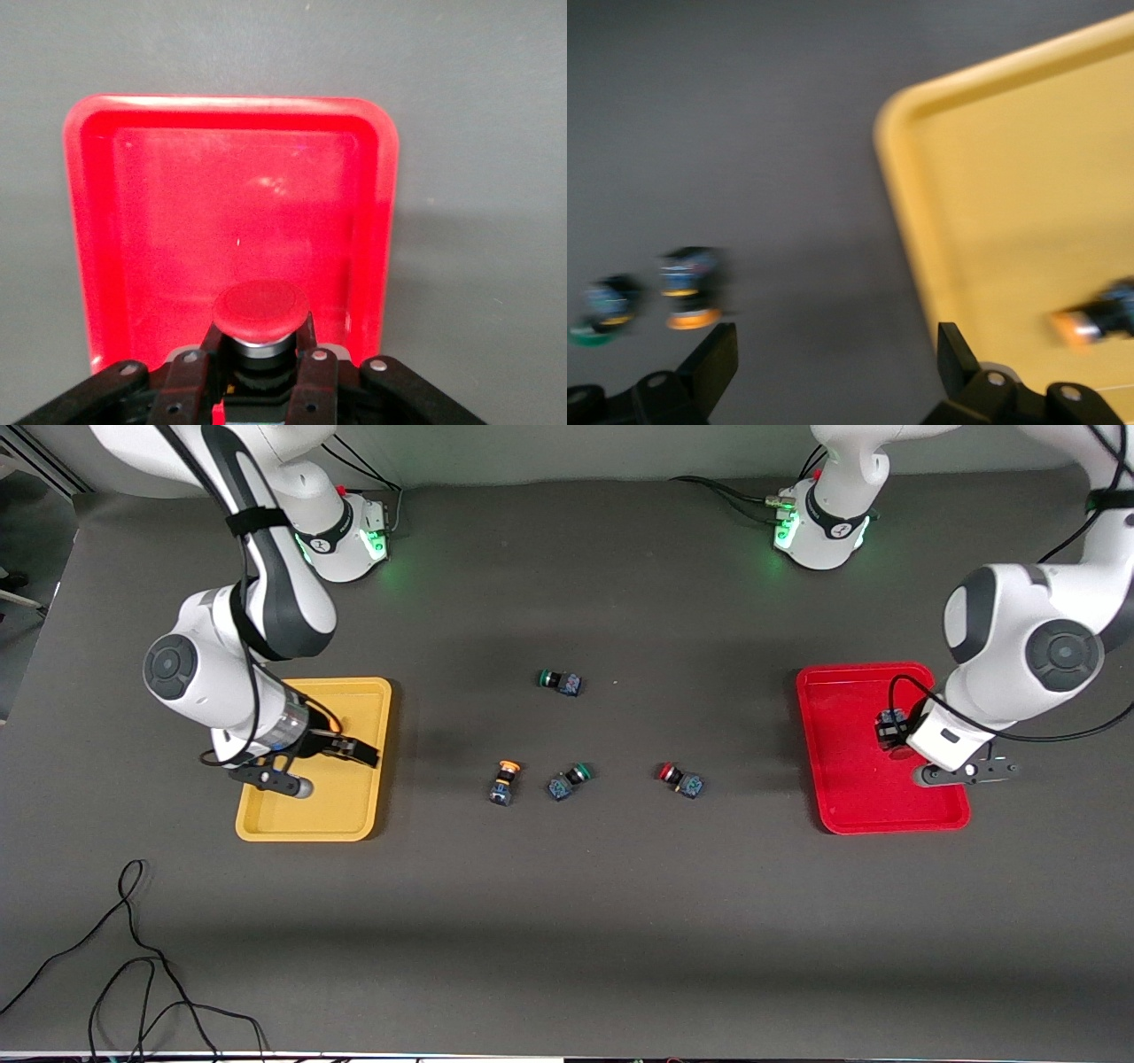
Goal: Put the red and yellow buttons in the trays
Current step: 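Drop yellow button with the right gripper while the left gripper lowers red button, then grasp second yellow button with the right gripper while the left gripper releases red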
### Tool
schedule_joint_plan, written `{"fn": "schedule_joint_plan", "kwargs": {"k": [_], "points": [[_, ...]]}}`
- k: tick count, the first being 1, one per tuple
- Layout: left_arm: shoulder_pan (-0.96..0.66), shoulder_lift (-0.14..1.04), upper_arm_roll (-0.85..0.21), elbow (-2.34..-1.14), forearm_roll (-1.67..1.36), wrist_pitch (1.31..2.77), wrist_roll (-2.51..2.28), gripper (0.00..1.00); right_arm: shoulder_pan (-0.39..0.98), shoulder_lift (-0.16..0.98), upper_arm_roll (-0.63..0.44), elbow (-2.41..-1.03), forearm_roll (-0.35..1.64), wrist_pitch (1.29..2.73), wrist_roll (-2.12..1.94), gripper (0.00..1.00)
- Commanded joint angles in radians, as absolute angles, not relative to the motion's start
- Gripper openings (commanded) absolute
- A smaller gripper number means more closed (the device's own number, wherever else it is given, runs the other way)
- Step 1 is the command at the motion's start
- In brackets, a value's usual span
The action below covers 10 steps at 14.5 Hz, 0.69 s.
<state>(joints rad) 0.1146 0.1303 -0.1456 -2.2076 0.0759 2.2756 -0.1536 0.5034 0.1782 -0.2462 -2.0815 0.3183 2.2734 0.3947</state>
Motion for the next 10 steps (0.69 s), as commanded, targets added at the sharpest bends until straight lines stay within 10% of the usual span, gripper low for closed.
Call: {"fn": "schedule_joint_plan", "kwargs": {"k": [1, 4, 5, 6, 10], "points": [[0.138, 0.199, -0.160, -2.321, 0.115, 2.483, -0.141, 0.14, 0.582, 0.319, -0.207, -1.921, 0.365, 2.279, 0.529, 1.00], [0.152, 0.281, -0.160, -2.338, 0.138, 2.589, -0.141, 0.21, 0.679, 0.493, -0.209, -1.768, 0.348, 2.299, 0.604, 1.00], [0.152, 0.291, -0.160, -2.335, 0.138, 2.589, -0.140, 0.46, 0.702, 0.544, -0.209, -1.741, 0.348, 2.327, 0.604, 1.00], [0.152, 0.290, -0.160, -2.332, 0.140, 2.586, -0.140, 0.93, 0.721, 0.583, -0.210, -1.735, 0.348, 2.374, 0.604, 1.00], [0.150, 0.246, -0.163, -2.271, 0.140, 2.467, -0.137, 1.00, 0.749, 0.693, -0.210, -1.736, 0.321, 2.508, 0.601, 1.00]]}}
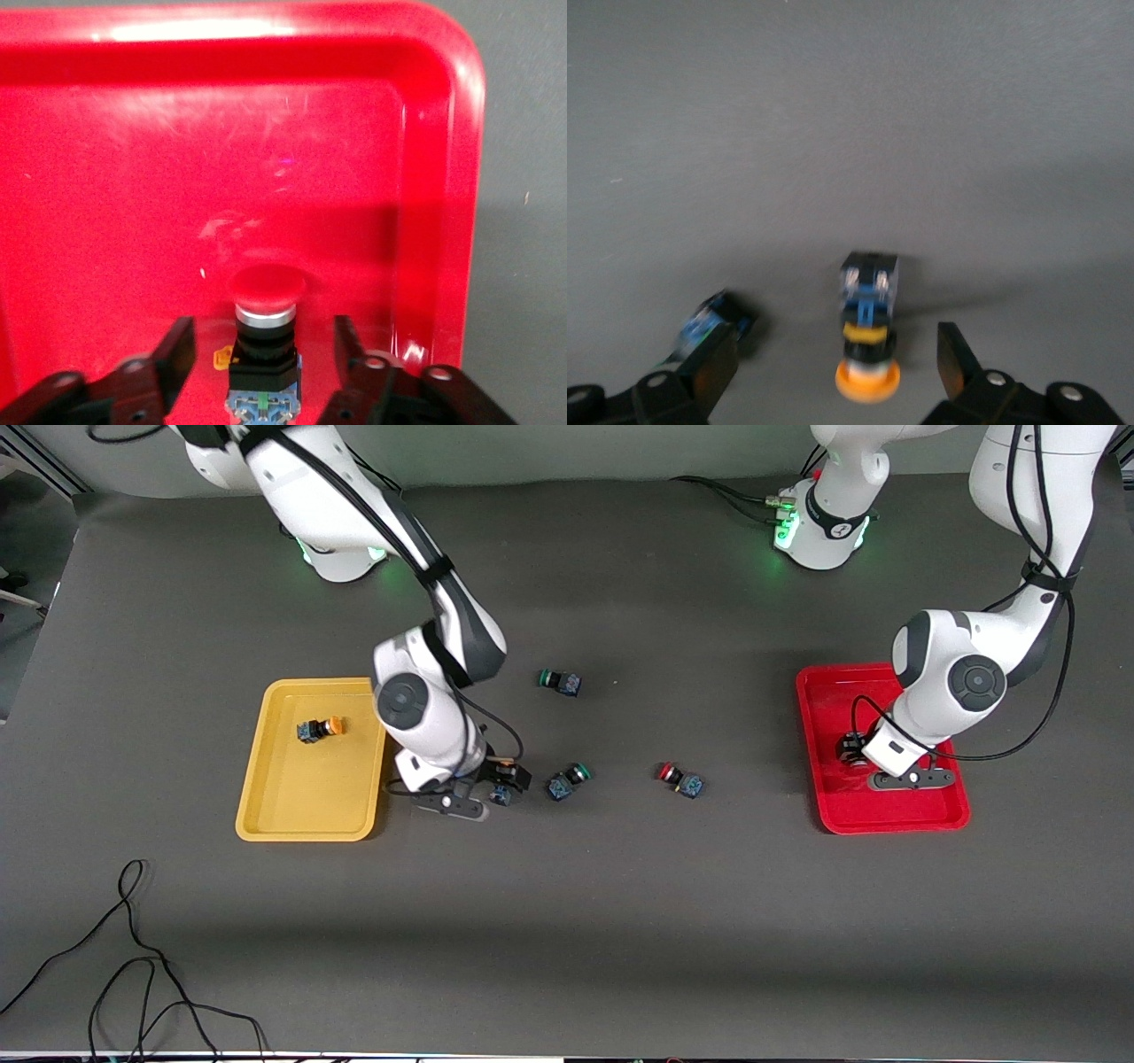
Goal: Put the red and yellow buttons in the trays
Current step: 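Grasp second yellow button with the right gripper while the left gripper releases red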
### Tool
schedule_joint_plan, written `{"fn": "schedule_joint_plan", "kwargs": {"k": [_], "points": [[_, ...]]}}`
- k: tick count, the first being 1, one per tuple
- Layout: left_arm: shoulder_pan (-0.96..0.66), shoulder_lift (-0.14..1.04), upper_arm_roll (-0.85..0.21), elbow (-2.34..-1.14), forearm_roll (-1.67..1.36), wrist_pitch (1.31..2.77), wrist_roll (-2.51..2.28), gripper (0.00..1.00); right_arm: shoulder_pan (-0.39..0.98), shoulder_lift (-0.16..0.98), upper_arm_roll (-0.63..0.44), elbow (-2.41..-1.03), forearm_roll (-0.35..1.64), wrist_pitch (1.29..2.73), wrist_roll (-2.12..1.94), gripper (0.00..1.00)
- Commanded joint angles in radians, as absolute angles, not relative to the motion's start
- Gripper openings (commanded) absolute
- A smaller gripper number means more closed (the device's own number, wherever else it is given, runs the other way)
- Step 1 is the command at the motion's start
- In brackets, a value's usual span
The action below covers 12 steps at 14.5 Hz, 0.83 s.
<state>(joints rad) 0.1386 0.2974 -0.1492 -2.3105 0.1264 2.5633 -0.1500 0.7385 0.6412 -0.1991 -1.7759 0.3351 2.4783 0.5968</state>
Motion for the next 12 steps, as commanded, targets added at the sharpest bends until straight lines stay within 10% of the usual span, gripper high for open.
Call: {"fn": "schedule_joint_plan", "kwargs": {"k": [1, 3, 7, 12], "points": [[0.149, 0.227, -0.166, -2.231, 0.140, 2.395, -0.137, 1.00, 0.749, 0.707, -0.210, -1.738, 0.311, 2.523, 0.600, 0.96], [0.132, 0.192, -0.173, -2.134, 0.138, 2.236, -0.144, 1.00, 0.750, 0.729, -0.210, -1.740, 0.311, 2.534, 0.601, 0.79], [0.028, 0.193, -0.173, -2.006, 0.078, 2.106, -0.323, 1.00, 0.746, 0.712, -0.209, -1.749, 0.313, 2.513, 0.606, 0.14], [-0.152, 0.232, -0.173, -1.997, -0.006, 2.146, -0.830, 1.00, 0.738, 0.571, -0.300, -1.786, 0.313, 2.323, 0.548, 0.06]]}}
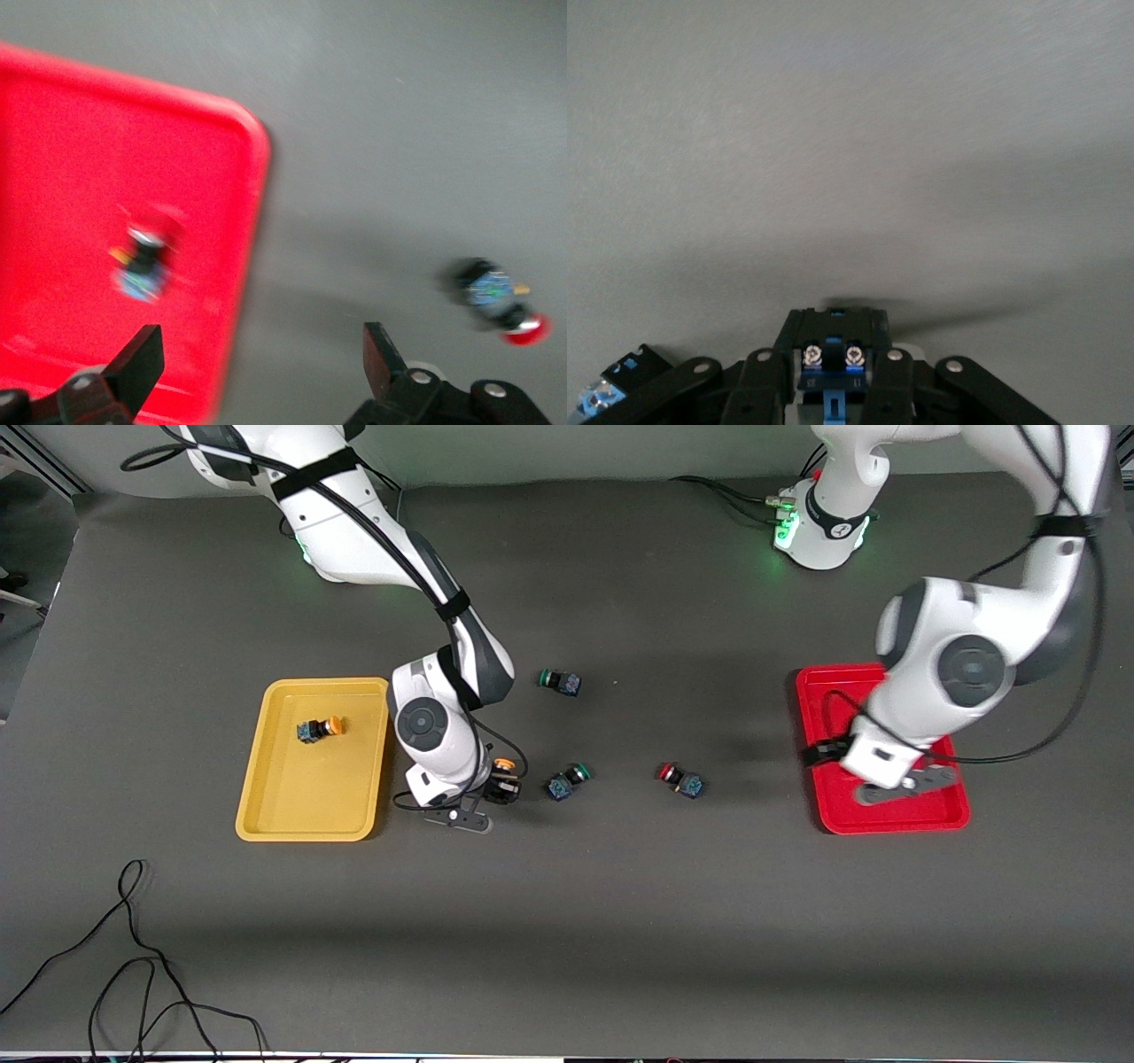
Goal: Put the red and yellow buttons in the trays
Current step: 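Grasp second yellow button with the right gripper while the left gripper releases red, then carry yellow button with the right gripper while the left gripper grasps red button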
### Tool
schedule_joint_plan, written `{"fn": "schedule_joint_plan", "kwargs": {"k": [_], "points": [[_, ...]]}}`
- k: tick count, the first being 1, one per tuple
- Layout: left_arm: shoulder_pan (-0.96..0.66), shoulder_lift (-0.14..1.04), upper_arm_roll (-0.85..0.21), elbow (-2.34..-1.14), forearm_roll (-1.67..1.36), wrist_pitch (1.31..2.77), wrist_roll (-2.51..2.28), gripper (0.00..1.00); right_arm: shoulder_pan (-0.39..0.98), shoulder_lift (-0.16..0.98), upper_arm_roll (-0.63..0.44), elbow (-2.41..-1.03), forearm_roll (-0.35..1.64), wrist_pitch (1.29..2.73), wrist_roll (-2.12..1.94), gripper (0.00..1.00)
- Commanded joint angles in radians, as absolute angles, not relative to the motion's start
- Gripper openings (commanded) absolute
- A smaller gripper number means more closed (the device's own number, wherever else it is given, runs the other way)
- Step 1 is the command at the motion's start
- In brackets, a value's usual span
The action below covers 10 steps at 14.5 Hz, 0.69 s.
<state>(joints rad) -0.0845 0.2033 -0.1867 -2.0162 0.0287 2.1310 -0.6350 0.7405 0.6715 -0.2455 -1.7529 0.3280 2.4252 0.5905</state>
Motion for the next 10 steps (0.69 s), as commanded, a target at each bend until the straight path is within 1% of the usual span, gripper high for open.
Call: {"fn": "schedule_joint_plan", "kwargs": {"k": [1, 3, 4, 6, 8, 10], "points": [[-0.190, 0.247, -0.173, -1.990, -0.008, 2.163, -0.948, 1.00, 0.738, 0.537, -0.339, -1.790, 0.313, 2.259, 0.493, 0.06], [-0.259, 0.296, -0.173, -1.967, -0.008, 2.219, -1.148, 1.00, 0.744, 0.476, -0.446, -1.828, 0.311, 2.180, 0.379, 0.06], [-0.287, 0.323, -0.173, -1.953, -0.006, 2.256, -1.232, 1.00, 0.744, 0.442, -0.493, -1.873, 0.311, 2.180, 0.294, 0.06], [-0.319, 0.379, -0.173, -1.939, -0.005, 2.337, -1.339, 1.00, 0.744, 0.420, -0.599, -1.925, 0.313, 2.192, 0.126, 0.06], [-0.331, 0.445, -0.172, -1.937, 0.006, 2.425, -1.387, 1.00, 0.741, 0.420, -0.653, -1.930, 0.322, 2.189, 0.098, 0.15], [-0.348, 0.503, -0.167, -1.937, 0.014, 2.492, -1.410, 1.00, 0.738, 0.420, -0.658, -1.966, 0.324, 2.200, 0.095, 0.17]]}}
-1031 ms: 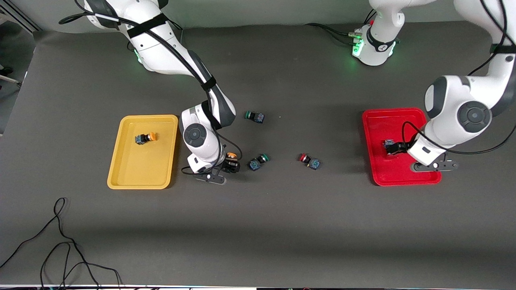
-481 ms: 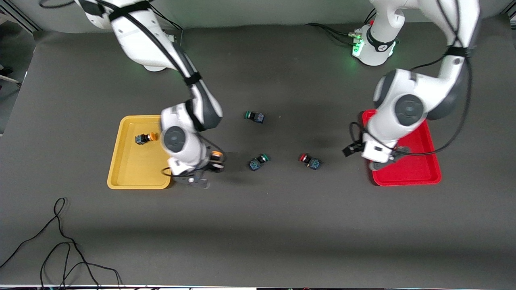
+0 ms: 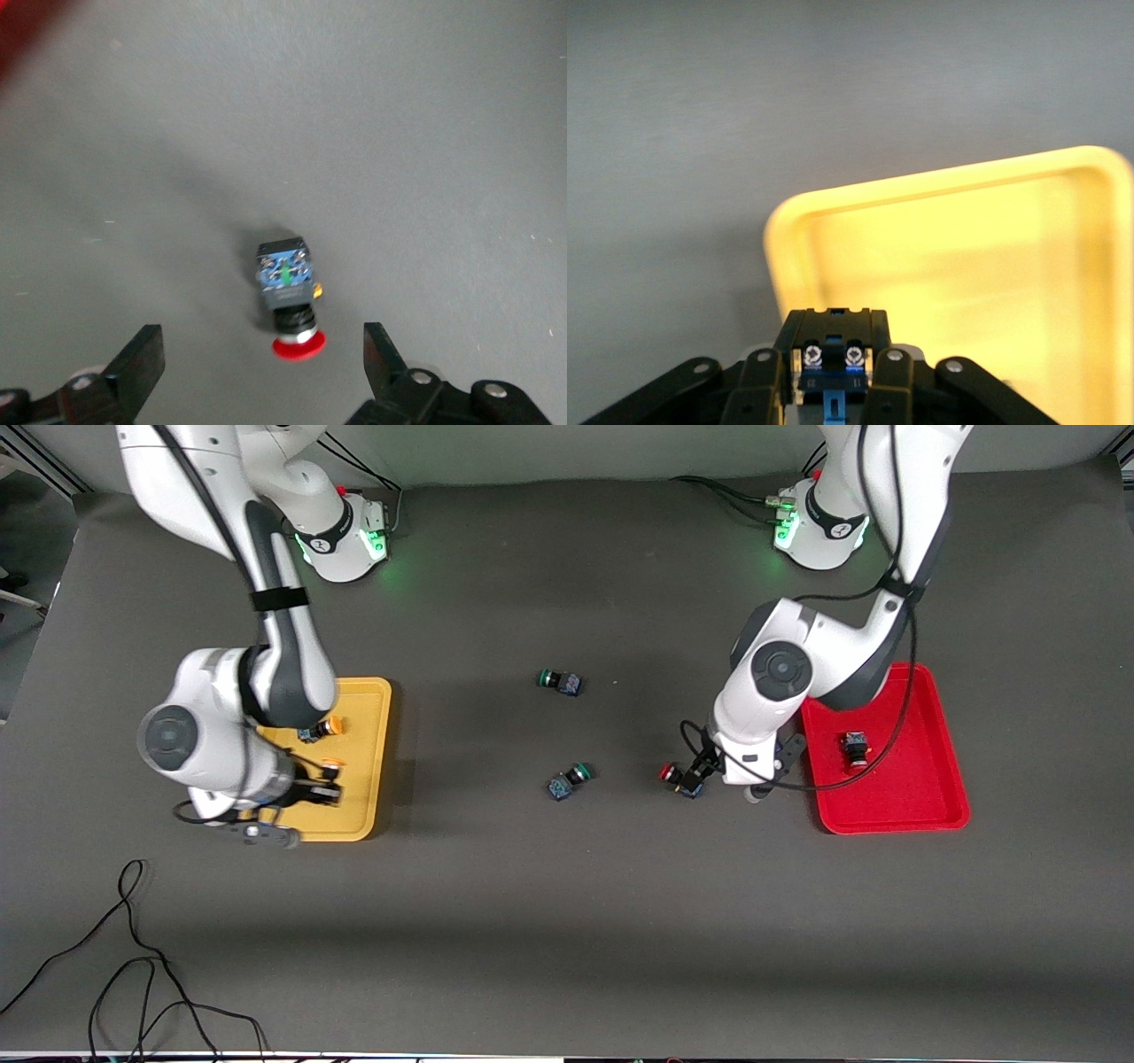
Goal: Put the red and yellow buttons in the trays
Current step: 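Carry yellow button with the right gripper while the left gripper grasps red button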
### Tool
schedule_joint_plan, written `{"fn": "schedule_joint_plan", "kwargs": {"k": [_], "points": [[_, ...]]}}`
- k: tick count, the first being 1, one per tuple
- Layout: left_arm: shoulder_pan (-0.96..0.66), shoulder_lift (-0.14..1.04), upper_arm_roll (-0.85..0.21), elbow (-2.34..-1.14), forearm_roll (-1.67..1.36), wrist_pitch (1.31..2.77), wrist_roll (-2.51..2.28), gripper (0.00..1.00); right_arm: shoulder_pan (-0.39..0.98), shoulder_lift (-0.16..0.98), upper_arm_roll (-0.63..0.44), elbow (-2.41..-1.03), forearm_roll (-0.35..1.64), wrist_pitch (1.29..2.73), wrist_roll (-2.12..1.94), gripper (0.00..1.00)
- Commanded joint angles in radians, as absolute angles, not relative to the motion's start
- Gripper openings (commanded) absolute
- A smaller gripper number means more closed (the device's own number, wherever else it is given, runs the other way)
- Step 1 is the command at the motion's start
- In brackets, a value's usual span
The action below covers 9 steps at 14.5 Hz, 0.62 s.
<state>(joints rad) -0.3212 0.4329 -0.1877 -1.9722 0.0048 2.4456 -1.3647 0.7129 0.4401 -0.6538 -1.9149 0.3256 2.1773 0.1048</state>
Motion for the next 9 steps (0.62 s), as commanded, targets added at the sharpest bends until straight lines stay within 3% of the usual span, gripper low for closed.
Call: {"fn": "schedule_joint_plan", "kwargs": {"k": [1, 2, 3, 6, 9], "points": [[-0.350, 0.530, -0.167, -1.936, 0.015, 2.522, -1.411, 1.00, 0.739, 0.422, -0.658, -1.979, 0.324, 2.215, 0.095, 0.32], [-0.350, 0.550, -0.164, -1.936, 0.017, 2.545, -1.411, 1.00, 0.738, 0.422, -0.658, -1.989, 0.324, 2.224, 0.094, 0.47], [-0.350, 0.563, -0.163, -1.936, 0.017, 2.559, -1.411, 1.00, 0.738, 0.422, -0.658, -1.991, 0.324, 2.224, 0.094, 0.54], [-0.350, 0.581, -0.161, -1.931, 0.017, 2.568, -1.411, 0.97, 0.739, 0.420, -0.658, -1.993, 0.324, 2.223, 0.094, 0.56], [-0.350, 0.597, -0.161, -1.916, 0.017, 2.566, -1.411, 0.38, 0.739, 0.420, -0.658, -1.996, 0.324, 2.223, 0.094, 0.56]]}}
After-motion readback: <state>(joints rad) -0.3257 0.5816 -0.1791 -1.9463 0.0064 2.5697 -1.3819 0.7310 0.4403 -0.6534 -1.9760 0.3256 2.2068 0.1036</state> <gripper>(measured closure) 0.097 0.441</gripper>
